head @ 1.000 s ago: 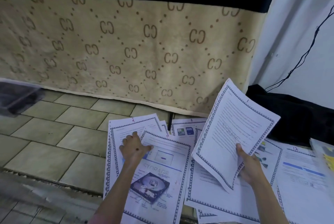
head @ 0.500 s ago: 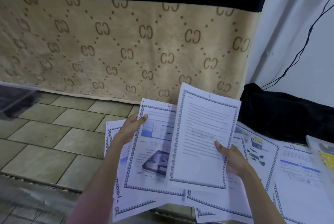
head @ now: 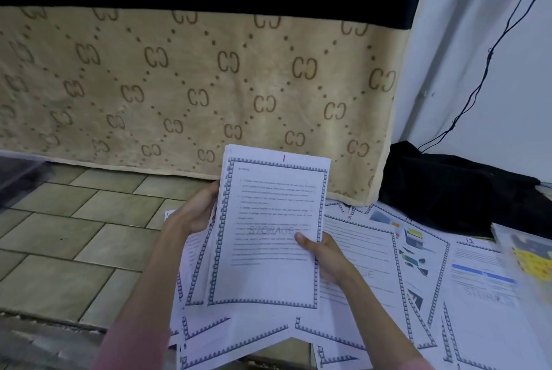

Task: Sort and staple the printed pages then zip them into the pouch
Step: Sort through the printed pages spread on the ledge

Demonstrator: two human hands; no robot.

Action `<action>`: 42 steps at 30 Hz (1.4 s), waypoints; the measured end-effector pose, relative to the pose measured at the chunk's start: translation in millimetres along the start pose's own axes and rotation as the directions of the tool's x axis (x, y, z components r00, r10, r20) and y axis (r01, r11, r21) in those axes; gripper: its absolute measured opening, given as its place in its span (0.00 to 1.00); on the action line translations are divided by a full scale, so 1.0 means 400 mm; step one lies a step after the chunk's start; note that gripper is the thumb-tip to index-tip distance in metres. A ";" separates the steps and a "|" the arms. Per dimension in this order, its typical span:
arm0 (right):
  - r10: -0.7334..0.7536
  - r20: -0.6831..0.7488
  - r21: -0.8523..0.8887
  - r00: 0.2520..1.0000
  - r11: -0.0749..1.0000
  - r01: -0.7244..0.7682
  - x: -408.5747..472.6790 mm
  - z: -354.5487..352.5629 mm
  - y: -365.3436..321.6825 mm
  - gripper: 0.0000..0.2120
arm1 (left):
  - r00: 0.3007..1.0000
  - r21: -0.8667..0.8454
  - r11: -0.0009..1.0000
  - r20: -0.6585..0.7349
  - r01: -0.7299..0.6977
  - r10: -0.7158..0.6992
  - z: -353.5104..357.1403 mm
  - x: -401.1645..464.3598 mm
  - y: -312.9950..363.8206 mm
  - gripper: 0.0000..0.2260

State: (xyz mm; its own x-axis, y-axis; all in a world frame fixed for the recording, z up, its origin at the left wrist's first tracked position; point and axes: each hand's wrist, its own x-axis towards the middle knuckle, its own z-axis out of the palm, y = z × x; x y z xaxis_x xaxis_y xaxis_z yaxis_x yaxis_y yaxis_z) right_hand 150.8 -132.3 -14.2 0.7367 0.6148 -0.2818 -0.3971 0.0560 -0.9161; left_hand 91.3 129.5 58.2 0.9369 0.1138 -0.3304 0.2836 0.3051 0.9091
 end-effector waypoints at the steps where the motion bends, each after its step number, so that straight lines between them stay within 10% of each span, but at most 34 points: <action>1: -0.016 -0.008 0.033 1.000 0.999 0.016 0.004 0.005 -0.003 0.21 | 0.999 -0.051 0.999 0.033 0.000 0.002 0.010 -0.005 0.010 0.23; 4: -0.053 -0.025 0.238 0.998 0.969 0.058 0.013 -0.005 -0.019 0.39 | 0.996 -0.118 0.992 0.074 -0.033 0.042 0.034 -0.006 0.037 0.31; 10: -0.116 -0.173 0.371 0.978 0.912 0.174 -0.032 -0.110 -0.082 0.30 | 0.988 0.124 0.983 0.060 0.136 -0.144 0.042 0.051 -0.035 0.21; 14: -0.092 -0.337 0.259 0.937 0.948 0.186 -0.089 -0.218 -0.085 0.43 | 0.959 0.246 0.929 -0.017 0.278 -0.282 0.089 0.069 -0.092 0.17; 18: -0.060 -0.420 0.157 0.906 0.978 0.137 -0.145 -0.313 -0.064 0.25 | 0.953 0.360 0.885 -0.061 0.297 -0.295 0.176 0.086 -0.137 0.13; 29: -0.011 -0.542 -0.175 0.840 0.980 -0.100 -0.200 -0.359 -0.015 0.23 | 0.945 0.343 0.882 -0.077 0.324 -0.317 0.284 0.134 -0.192 0.18; 42: -0.029 -0.466 -0.358 0.884 0.920 -0.159 -0.200 -0.329 -0.017 0.26 | 0.965 0.566 0.783 -0.188 0.258 -0.183 0.389 0.155 -0.236 0.28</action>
State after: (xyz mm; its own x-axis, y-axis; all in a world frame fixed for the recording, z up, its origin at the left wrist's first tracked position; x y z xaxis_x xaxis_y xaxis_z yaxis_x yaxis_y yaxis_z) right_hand 166.6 -285.5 -23.1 0.9181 0.1752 -0.3556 -0.2861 -0.3280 -0.9003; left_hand 154.2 -39.4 -8.6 0.8140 0.2317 -0.5327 0.5798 -0.2670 0.7698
